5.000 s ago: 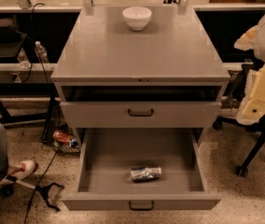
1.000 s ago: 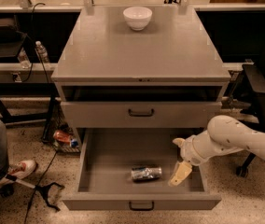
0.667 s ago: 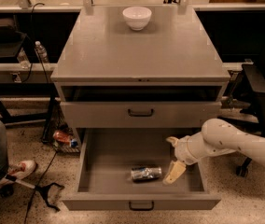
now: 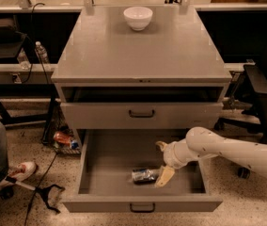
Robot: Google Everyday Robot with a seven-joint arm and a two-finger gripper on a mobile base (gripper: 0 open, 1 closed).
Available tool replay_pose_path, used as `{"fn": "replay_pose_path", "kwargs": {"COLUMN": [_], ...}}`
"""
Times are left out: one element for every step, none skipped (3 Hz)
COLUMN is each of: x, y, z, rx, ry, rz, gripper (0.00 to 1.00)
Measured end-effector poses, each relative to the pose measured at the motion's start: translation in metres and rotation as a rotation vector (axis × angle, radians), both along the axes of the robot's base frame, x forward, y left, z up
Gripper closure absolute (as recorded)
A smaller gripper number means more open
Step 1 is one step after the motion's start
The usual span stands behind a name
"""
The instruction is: Pick redbull can from middle drawer and place on counter
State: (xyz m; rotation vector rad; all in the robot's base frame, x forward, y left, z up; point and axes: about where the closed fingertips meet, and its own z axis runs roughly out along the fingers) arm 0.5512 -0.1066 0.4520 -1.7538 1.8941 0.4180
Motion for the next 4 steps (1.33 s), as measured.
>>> {"fn": "replay_pose_path", "kwargs": {"x": [0.005,0.006,0.004,0.001], "y": [0.015,0.022,0.024,0.026], "z": [-0.033,-0.049,-0.076,-0.091], "rx": [-0.013,-0.016,-0.015,-0.013], "ry": [0.012,0.027,0.067,0.092], "rz": [0.027,0.036,0.029,0.028], "gripper": [0.0,0.0,0.02,0.25]}}
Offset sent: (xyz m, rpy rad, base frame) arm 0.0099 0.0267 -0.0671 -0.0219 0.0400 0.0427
